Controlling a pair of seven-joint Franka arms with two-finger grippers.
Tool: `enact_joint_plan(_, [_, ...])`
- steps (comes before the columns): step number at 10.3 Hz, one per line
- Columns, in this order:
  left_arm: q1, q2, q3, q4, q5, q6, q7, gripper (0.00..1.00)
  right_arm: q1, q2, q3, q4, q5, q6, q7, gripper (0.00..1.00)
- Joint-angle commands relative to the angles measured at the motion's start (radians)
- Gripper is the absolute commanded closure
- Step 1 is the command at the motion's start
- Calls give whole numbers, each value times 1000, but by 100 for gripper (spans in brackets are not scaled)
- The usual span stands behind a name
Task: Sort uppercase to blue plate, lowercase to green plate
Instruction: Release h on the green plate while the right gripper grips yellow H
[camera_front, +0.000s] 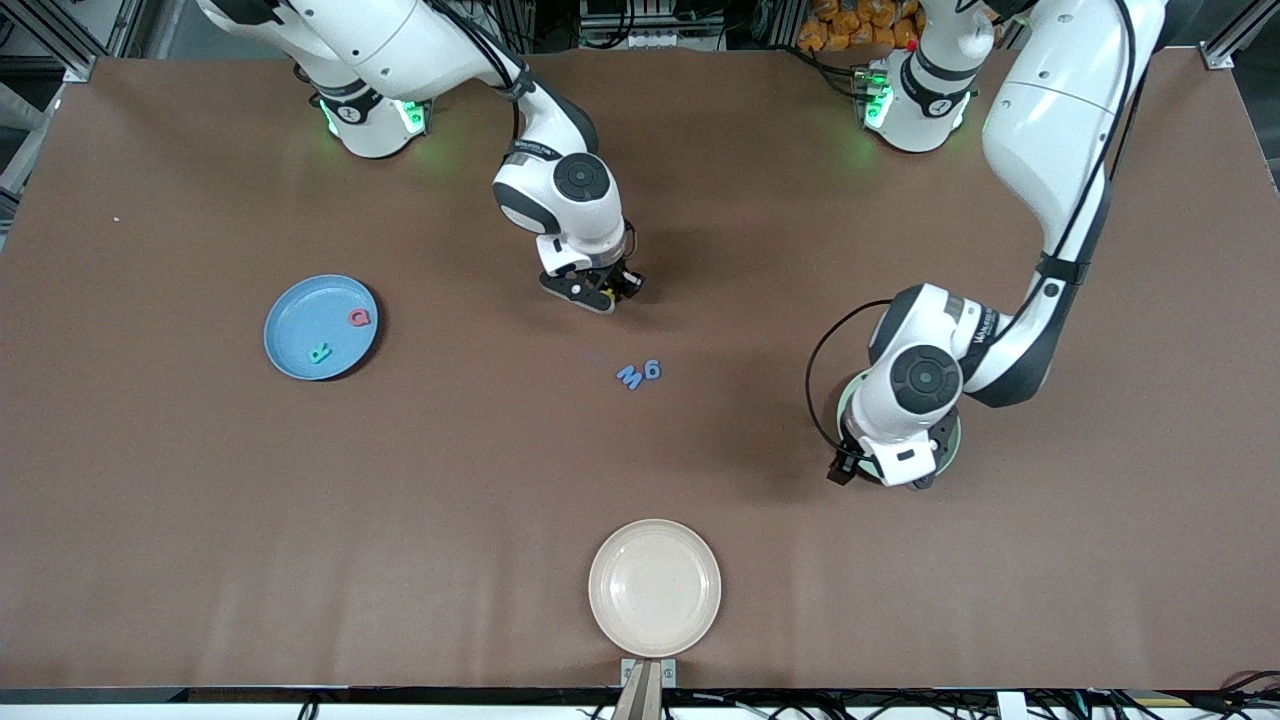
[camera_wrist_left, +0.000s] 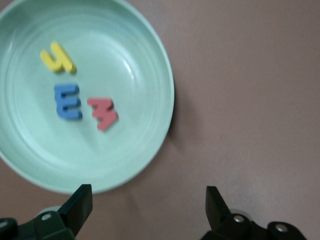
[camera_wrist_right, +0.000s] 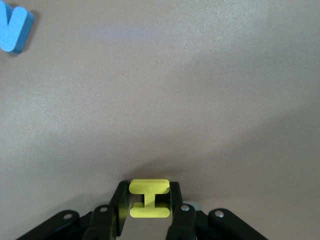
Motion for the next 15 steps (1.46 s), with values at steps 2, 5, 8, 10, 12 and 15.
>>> enact_joint_plan(2, [-81,3,5,15,-57,8,-213,0,8,12,-6,5,-25,13,-6,68])
enact_joint_plan(5, [-158,5,5,19,-75,13,-380,0,1,9,-7,7,-25,10,-50,68])
enact_joint_plan(8, [-169,5,7,21,-75,62,-430,0,-38,-8,-6,10,-17,-38,-168,70])
enact_joint_plan(10, [-139,8,19,58,-74,86,-430,0,-65,-33,-4,14,-11,-108,-283,72])
enact_joint_plan(12, [-100,5,19,61,-69,88,-419,0,-97,-53,-3,13,-9,-159,-427,72])
enact_joint_plan(15, [-106,5,19,61,-68,88,-428,0,-153,-105,-1,8,53,-238,-673,71])
